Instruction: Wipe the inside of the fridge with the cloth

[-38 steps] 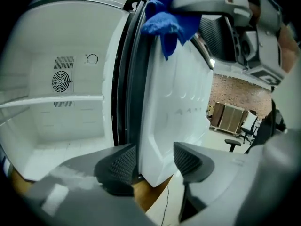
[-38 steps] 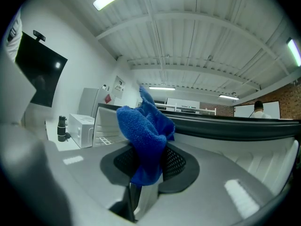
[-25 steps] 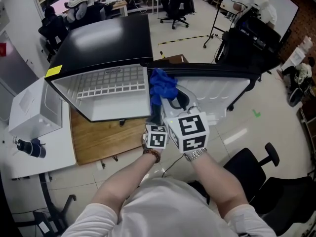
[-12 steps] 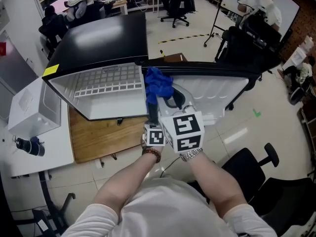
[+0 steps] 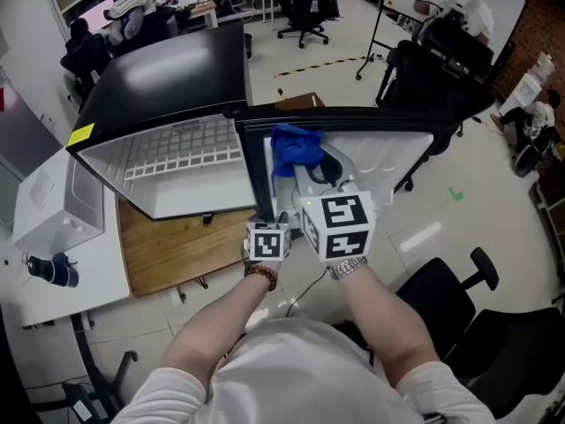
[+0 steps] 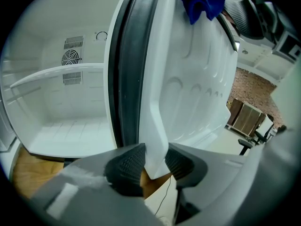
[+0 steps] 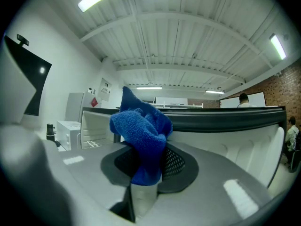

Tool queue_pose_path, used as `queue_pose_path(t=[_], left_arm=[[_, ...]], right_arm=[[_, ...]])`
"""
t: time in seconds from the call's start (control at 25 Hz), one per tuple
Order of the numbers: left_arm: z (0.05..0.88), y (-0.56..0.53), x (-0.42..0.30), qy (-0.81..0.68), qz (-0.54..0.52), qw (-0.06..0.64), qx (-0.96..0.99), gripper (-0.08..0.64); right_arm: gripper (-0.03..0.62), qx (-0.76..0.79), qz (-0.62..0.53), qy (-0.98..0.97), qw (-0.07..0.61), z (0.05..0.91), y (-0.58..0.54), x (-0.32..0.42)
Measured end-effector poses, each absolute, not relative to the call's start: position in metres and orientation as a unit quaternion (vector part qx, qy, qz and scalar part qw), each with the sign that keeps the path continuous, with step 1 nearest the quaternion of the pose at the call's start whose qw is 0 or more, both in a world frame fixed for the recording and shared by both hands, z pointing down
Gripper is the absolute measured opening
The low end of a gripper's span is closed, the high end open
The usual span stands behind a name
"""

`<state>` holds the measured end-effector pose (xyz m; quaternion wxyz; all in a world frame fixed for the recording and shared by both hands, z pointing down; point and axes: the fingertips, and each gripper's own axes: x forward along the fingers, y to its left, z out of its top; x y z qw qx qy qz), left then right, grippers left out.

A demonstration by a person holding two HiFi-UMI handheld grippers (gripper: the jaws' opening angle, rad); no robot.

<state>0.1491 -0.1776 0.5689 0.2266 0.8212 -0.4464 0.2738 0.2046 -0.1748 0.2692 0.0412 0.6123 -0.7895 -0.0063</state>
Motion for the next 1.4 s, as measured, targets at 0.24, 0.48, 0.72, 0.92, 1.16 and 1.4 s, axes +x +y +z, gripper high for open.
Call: queue_pose_path(t=[0.24, 0.48, 0.72, 0.92, 1.16, 1.4], left_arm=[[0.565, -0.179, 0.152, -0.448, 0.268, 0.219, 0.825, 0.140], [0.562, -0.178, 0.155, -0.452, 0.271, 0.218, 0.821, 0.140], [0.566, -0.180, 0.151, -0.457, 0.288, 0.222, 0.812, 0.140], [0.568, -0.179, 0.148, -0.461, 0.293, 0.226, 0.807, 0.140], [0.565, -0.178, 0.149, -0.466, 0.297, 0.230, 0.801, 0.140], [0.557, -0.180, 0.164, -0.454, 0.281, 0.238, 0.812, 0.138]], right_arm=[[0.087, 0.634, -0.003, -0.772, 0.037, 0.271, -0.170, 0.238], [0.087, 0.654, 0.001, -0.755, 0.036, 0.269, -0.165, 0.275], [0.087, 0.679, 0.013, -0.733, 0.034, 0.275, -0.165, 0.315], [0.087, 0.698, 0.013, -0.715, 0.039, 0.277, -0.163, 0.350], [0.087, 0.720, 0.022, -0.692, 0.046, 0.281, -0.158, 0.398], [0.087, 0.736, 0.027, -0.674, 0.058, 0.282, -0.150, 0.437]])
